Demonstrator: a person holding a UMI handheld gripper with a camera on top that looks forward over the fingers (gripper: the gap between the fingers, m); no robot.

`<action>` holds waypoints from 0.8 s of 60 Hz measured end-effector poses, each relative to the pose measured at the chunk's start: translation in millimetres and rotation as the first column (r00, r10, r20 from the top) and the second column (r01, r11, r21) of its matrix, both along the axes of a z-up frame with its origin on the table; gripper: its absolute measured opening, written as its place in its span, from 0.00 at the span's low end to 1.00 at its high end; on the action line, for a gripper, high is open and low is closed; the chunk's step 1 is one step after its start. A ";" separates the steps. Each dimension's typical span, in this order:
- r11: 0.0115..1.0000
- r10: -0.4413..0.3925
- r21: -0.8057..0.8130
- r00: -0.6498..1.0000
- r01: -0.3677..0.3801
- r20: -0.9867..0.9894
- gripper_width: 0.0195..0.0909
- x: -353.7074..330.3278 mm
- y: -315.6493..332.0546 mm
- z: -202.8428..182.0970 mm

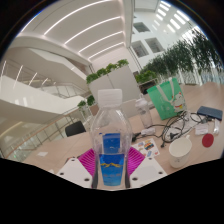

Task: Pour water

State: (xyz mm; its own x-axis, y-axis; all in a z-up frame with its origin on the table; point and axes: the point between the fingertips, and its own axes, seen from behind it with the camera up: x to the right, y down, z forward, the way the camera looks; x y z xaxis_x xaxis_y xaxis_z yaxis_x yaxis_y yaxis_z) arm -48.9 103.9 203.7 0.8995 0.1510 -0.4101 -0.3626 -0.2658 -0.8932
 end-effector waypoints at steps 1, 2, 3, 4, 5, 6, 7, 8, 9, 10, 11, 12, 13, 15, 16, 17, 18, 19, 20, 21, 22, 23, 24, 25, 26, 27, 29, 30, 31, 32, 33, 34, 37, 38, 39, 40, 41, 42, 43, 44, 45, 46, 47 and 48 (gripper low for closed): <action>1.000 0.007 -0.002 0.998 -0.007 -0.063 0.24 9.5 10.4 1.1; 1.000 0.006 -0.010 0.992 -0.007 -0.123 0.24 14.5 15.1 7.7; 1.000 -0.003 -0.024 0.983 -0.001 -0.182 0.24 15.0 14.8 19.1; 0.999 0.008 -0.030 0.969 -0.016 -0.247 0.24 24.6 25.2 16.4; 0.999 0.000 -0.047 0.951 -0.016 -0.308 0.24 24.4 24.7 25.5; 0.998 -0.002 -0.060 0.928 -0.022 -0.373 0.23 29.0 29.0 27.8; 0.997 -0.013 -0.072 0.900 -0.021 -0.435 0.24 30.6 31.1 29.8; 0.996 -0.021 -0.084 0.871 -0.024 -0.490 0.24 32.7 39.8 29.3; 0.995 -0.027 -0.097 0.832 -0.033 -0.555 0.24 37.5 43.3 29.9; 0.993 -0.029 -0.108 0.786 -0.049 -0.618 0.23 42.1 46.9 30.2; 0.990 -0.032 -0.120 0.735 -0.067 -0.677 0.23 45.3 50.5 29.0; 0.988 -0.035 -0.130 0.680 -0.089 -0.732 0.23 46.8 52.9 27.3; 0.984 -0.044 -0.140 0.613 -0.111 -0.789 0.23 48.6 52.9 26.4; 0.977 -0.049 -0.144 0.487 -0.159 -0.872 0.23 53.9 59.1 20.1; 0.973 -0.058 -0.146 0.421 -0.179 -0.905 0.24 57.0 60.5 17.9; 0.969 -0.070 -0.147 0.355 -0.197 -0.932 0.24 59.6 61.2 15.2; 0.966 -0.083 -0.149 0.292 -0.213 -0.953 0.23 62.4 62.4 12.6; 0.963 -0.091 -0.146 0.235 -0.228 -0.968 0.23 64.0 62.6 10.5; 0.959 -0.099 -0.142 0.181 -0.244 -0.978 0.23 65.6 63.2 7.9; 0.956 -0.120 -0.150 0.127 -0.254 -0.985 0.23 63.4 62.6 9.4; 0.954 -0.122 -0.140 0.085 -0.266 -0.989 0.23 64.3 64.3 5.5; 0.952 -0.130 -0.136 0.042 -0.273 -0.991 0.23 66.8 64.2 2.8; 0.951 -0.136 -0.132 0.004 -0.279 -0.991 0.23 68.4 63.4 0.9; 0.950 -0.142 -0.128 -0.032 -0.287 -0.989 0.23 69.2 62.2 -1.1; 0.948 -0.149 -0.124 -0.064 -0.294 -0.987 0.23 69.6 60.2 -3.0; 0.946 -0.162 -0.125 -0.102 -0.300 -0.981 0.23 71.8 56.3 2.3; 0.948 -0.201 -0.154 -0.149 -0.280 -0.968 0.23 60.2 56.0 6.1; 0.949 -0.203 -0.150 -0.172 -0.278 -0.964 0.24 61.4 56.9 4.4; 0.950 -0.204 -0.147 -0.194 -0.275 -0.959 0.24 62.6 56.4 3.2; 0.951 -0.205 -0.143 -0.215 -0.273 -0.955 0.24 63.9 55.4 2.2; 0.953 -0.206 -0.140 -0.234 -0.270 -0.950 0.24 65.3 54.5 1.4; 0.952 -0.176 -0.098 -0.259 -0.291 -0.950 0.23 83.3 45.0 -1.7; 0.957 -0.214 -0.137 -0.304 -0.258 -0.928 0.23 71.6 53.4 7.0; 0.958 -0.214 -0.135 -0.314 -0.254 -0.925 0.23 73.2 52.9 6.7; 0.958 -0.214 -0.135 -0.320 -0.252 -0.923 0.24 74.4 51.8 6.2; 0.959 -0.214 -0.136 -0.322 -0.248 -0.922 0.23 74.9 50.9 5.8; 0.960 -0.178 -0.091 -0.324 -0.265 -0.929 0.24 89.8 38.0 -4.9; 0.959 -0.222 -0.147 -0.323 -0.241 -0.920 0.23 73.3 56.4 5.4; 0.959 -0.225 -0.150 -0.321 -0.241 -0.920 0.24 73.1 54.6 4.9; 0.958 -0.229 -0.154 -0.320 -0.241 -0.919 0.23 72.6 55.8 4.0; 0.958 -0.230 -0.155 -0.320 -0.243 -0.919 0.23 72.1 55.3 4.2; 0.957 -0.229 -0.154 -0.320 -0.244 -0.919 0.23 71.9 55.3 4.9; 0.957 -0.227 -0.151 -0.318 -0.246 -0.920 0.23 71.6 55.5 6.2; 0.957 -0.226 -0.151 -0.316 -0.247 -0.921 0.23 70.7 41.3 7.0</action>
